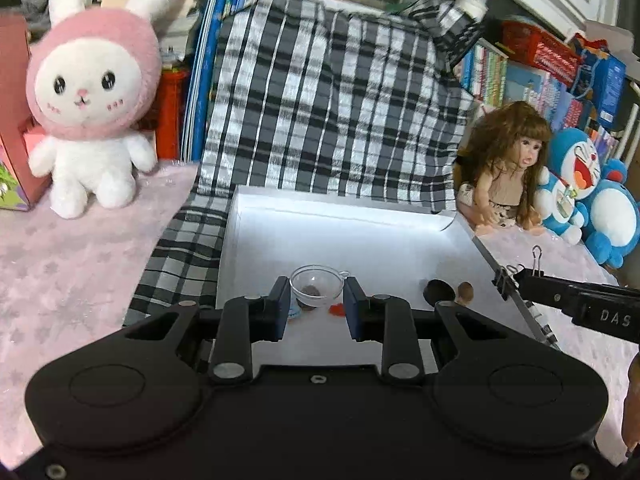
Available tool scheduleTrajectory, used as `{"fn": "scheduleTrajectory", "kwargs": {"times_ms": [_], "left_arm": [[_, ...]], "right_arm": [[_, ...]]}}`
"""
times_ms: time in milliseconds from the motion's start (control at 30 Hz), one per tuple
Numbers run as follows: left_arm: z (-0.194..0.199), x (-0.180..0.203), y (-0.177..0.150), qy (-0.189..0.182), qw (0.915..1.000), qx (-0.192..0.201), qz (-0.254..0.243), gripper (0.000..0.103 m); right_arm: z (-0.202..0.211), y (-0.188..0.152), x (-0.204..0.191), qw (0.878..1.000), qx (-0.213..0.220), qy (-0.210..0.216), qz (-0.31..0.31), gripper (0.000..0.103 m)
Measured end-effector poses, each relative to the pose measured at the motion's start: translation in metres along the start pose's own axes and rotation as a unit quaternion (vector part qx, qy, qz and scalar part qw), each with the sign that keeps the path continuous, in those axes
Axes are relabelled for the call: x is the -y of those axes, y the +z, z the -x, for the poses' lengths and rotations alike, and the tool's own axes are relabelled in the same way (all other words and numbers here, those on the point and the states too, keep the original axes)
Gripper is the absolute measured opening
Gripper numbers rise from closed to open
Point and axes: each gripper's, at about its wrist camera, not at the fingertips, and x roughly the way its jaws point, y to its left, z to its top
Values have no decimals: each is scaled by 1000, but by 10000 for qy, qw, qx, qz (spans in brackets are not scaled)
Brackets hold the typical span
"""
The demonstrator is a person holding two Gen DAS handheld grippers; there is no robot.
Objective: Organize rigid objects
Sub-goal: 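Lower the clear cup into the white box while the right gripper releases the binder clip there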
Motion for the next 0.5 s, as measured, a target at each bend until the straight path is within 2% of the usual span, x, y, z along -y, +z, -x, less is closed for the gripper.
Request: {"fn": "scheduleTrajectory", "kwargs": {"times_ms": [267,500], "left_arm": [[-37,-5,15,141,9992,-382,-60,27],[-57,-9,17,215,9981,-571,-52,27]], "right_arm": [[-31,25,8,9991,-388,-48,-181,37],[-56,27,5,9978,-627,-189,-82,37]]}}
